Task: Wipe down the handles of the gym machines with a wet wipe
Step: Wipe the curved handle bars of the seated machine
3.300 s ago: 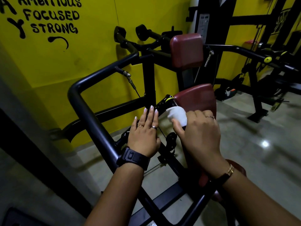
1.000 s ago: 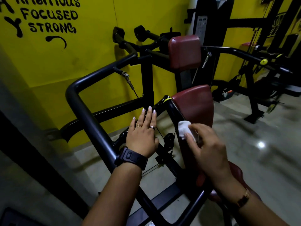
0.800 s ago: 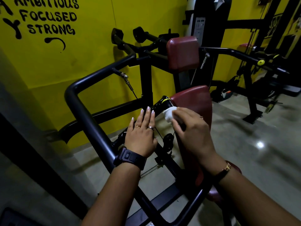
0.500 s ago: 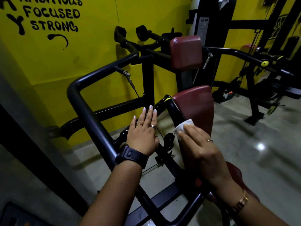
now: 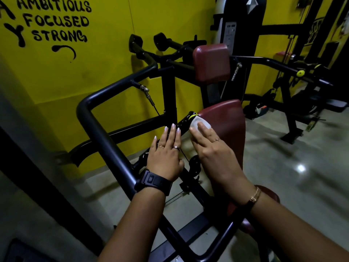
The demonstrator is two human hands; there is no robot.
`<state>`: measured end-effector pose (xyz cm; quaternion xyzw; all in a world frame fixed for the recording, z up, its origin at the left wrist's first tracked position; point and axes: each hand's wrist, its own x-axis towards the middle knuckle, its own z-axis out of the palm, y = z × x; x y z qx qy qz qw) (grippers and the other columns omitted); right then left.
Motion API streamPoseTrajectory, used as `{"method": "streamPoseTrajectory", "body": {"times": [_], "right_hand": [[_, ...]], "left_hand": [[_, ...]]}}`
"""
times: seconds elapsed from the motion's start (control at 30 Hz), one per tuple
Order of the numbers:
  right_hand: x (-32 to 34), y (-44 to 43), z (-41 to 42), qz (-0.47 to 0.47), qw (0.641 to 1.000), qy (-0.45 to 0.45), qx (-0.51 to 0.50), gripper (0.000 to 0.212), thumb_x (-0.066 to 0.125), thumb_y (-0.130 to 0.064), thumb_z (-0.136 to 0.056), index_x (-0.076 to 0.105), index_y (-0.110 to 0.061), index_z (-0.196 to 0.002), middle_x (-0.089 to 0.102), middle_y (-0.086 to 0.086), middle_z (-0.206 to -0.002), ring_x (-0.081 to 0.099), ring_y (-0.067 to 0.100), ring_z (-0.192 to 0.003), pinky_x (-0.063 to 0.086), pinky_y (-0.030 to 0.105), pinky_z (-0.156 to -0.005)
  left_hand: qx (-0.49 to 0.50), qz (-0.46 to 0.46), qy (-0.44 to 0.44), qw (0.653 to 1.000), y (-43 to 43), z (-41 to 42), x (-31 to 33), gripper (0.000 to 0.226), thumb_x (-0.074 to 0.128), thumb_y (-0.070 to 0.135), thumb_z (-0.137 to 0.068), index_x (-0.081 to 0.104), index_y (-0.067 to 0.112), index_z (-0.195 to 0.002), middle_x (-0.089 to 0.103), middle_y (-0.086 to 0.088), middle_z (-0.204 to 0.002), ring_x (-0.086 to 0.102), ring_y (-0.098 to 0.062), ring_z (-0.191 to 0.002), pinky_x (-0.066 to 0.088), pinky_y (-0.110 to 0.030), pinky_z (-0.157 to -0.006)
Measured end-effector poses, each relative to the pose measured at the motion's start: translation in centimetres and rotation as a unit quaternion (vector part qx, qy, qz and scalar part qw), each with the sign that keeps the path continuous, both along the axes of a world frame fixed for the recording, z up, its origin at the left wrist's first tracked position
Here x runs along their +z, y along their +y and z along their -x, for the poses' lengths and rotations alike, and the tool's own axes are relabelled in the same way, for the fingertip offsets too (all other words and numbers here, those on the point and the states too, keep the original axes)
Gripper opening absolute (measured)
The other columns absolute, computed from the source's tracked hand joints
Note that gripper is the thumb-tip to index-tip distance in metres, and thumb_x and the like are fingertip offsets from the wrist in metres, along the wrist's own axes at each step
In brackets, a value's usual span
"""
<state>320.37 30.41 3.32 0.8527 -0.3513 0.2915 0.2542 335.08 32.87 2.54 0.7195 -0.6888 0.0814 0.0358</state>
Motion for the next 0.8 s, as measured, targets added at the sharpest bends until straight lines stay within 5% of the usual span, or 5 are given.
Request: {"method": "streamPoseTrajectory", "body": {"times": [0.17, 0.27, 0.53, 0.8], "right_hand": [[-1.6, 1.1, 2.0, -0.014, 0.998, -0.042, -0.038, 0.049, 0.038, -0.027, -0.09, 0.059, -0.008, -0.13, 0.054, 0.011, -0.139, 0.051, 0.028, -0.128, 0.037, 0.044, -0.107], [-1.0, 0.0, 1.1, -0.041, 0.996, -0.057, -0.054, 0.053, 0.038, -0.031, -0.09, 0.054, -0.006, -0.135, 0.049, 0.015, -0.142, 0.05, 0.03, -0.129, 0.039, 0.047, -0.105], [-0.8, -0.1, 0.0, -0.034, 0.998, 0.023, -0.052, 0.048, 0.045, -0.028, -0.086, 0.064, -0.002, -0.122, 0.058, 0.007, -0.135, 0.049, 0.026, -0.131, 0.035, 0.04, -0.109], [-4.1, 4.9, 3.6, -0.039, 0.998, -0.029, -0.043, 0.042, 0.043, -0.023, -0.091, 0.065, -0.002, -0.121, 0.055, 0.007, -0.138, 0.046, 0.025, -0.133, 0.029, 0.039, -0.111]], "left_hand": [[-0.003, -0.003, 0.002, 1.0, 0.0, -0.1, 0.0, 0.084, 0.04, 0.039, -0.099, -0.023, 0.019, -0.15, -0.032, 0.0, -0.157, -0.024, -0.018, -0.146, -0.007, -0.041, -0.119], [-0.001, -0.005, -0.001, 1.0, -0.1, 0.0, 0.0, 0.084, 0.04, 0.04, -0.099, -0.023, 0.019, -0.151, -0.032, 0.0, -0.157, -0.024, -0.018, -0.146, -0.006, -0.041, -0.119], [-0.003, -0.005, -0.005, 1.0, 0.0, 0.0, 0.1, 0.083, 0.039, 0.04, -0.099, -0.022, 0.018, -0.151, -0.03, -0.001, -0.158, -0.023, -0.018, -0.147, -0.005, -0.041, -0.121], [-0.005, -0.007, -0.003, 1.0, 0.0, -0.1, 0.0, 0.083, 0.039, 0.04, -0.099, -0.022, 0.019, -0.151, -0.031, -0.001, -0.157, -0.023, -0.019, -0.147, -0.005, -0.041, -0.121]]}}
